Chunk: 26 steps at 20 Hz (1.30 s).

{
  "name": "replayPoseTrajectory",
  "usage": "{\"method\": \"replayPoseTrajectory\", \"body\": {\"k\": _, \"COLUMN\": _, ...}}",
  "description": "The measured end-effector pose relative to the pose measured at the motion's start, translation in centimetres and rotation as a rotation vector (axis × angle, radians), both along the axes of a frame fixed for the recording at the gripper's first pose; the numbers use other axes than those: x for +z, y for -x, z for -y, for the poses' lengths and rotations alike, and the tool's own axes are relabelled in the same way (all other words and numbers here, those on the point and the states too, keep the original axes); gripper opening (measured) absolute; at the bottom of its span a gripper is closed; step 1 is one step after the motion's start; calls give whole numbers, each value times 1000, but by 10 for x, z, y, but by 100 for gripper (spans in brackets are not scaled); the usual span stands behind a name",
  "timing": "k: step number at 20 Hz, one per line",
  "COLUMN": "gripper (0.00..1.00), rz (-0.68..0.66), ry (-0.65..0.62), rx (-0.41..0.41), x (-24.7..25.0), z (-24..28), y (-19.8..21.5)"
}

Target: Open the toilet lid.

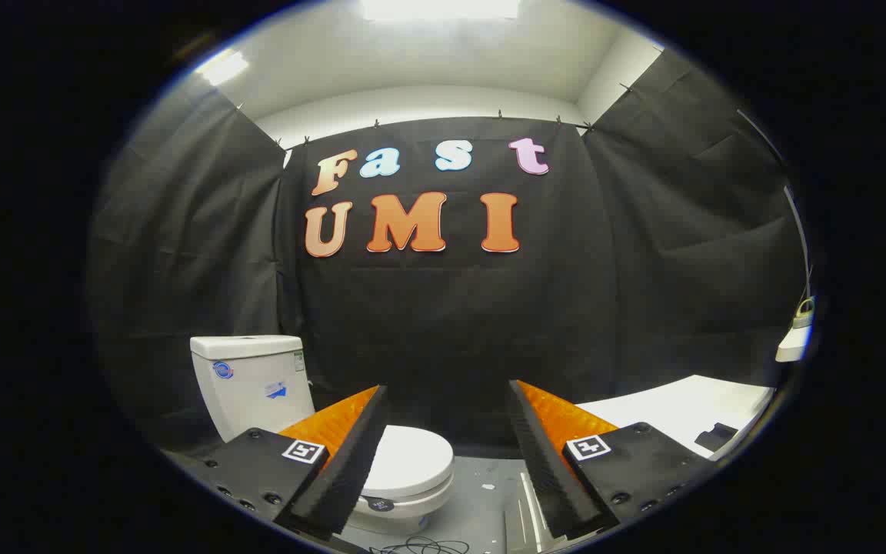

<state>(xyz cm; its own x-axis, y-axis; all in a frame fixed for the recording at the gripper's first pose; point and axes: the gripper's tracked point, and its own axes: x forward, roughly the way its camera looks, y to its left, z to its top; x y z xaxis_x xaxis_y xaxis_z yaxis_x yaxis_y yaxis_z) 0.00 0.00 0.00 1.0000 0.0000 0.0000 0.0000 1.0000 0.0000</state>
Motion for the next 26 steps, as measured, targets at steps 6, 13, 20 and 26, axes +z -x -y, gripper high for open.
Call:
{"method": "replayPoseTrajectory", "body": {"k": 6, "gripper": 98, "rz": -3, "ry": 0, "rx": -7, "x": 1, "z": 2, "y": 1}}
{"method": "replayPoseTrajectory", "body": {"k": 13, "gripper": 98, "rz": -40, "ry": -25, "rx": 35, "x": -10, "z": -7, "y": 4}}
{"method": "replayPoseTrajectory", "body": {"k": 20, "gripper": 98, "rz": -87, "ry": -123, "rx": 44, "x": -30, "z": -13, "y": -21}}
{"method": "replayPoseTrajectory", "body": {"k": 26, "gripper": 96, "rz": -80, "ry": -170, "rx": 87, "x": -38, "z": -24, "y": -69}}
